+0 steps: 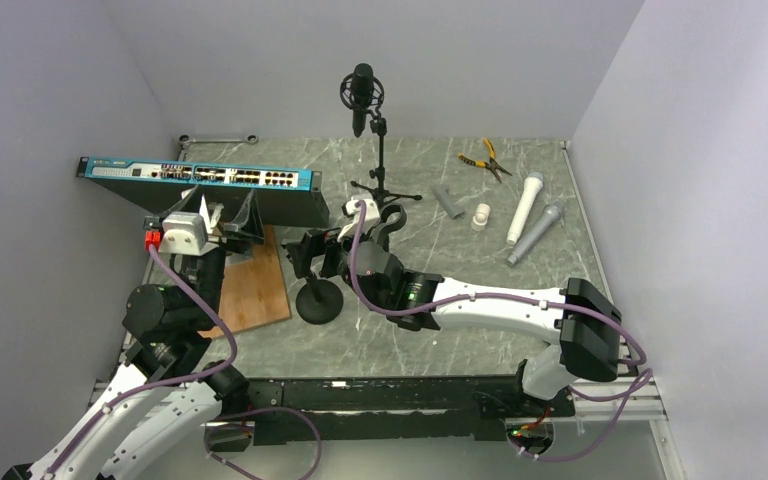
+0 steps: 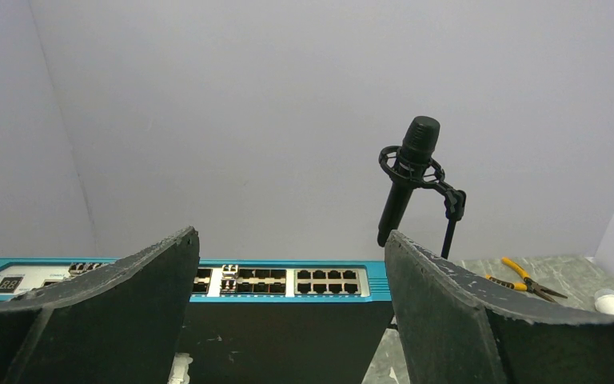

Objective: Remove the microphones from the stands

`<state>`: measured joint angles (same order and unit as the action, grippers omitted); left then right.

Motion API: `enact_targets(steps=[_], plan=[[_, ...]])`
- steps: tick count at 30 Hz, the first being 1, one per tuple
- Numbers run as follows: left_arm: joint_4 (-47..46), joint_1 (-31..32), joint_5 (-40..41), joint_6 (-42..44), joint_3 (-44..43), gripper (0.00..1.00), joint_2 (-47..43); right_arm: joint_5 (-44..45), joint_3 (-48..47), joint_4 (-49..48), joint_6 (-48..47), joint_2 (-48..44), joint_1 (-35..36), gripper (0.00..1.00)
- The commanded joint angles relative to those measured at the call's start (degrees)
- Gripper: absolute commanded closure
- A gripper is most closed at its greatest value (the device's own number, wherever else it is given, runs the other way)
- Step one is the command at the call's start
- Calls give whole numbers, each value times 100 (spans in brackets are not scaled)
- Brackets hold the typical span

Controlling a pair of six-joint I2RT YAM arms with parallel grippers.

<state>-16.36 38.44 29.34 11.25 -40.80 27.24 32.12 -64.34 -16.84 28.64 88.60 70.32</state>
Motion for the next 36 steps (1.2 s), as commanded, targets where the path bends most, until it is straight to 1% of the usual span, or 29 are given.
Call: enact_targets(steps=[1,8,17,22,27,32,36], plan=[[-96,-26,-51,-52,-95,12,44,-228,537,1796,-256,481,78,1],[-77,-21,-73,-78,-104,12,53,-354,993,1711,160,446,104,2],[-41,-25,-86,-103,-113,12,127,-338,1142,1542,332,511,106,2],[-43,-21,-104,-104,-113,12,149,-271,806,1803,174,465,105,2],[-9,-20,-121,-123,-147,12,184,-241,347,2003,-210,75,107,0],[-8,-24,-113,-115,-139,11,176,-199,-447,2399,-735,-208,104,0],[-8,-23,-117,-114,-147,11,157,-225,-761,2430,-1048,-581,99,0]])
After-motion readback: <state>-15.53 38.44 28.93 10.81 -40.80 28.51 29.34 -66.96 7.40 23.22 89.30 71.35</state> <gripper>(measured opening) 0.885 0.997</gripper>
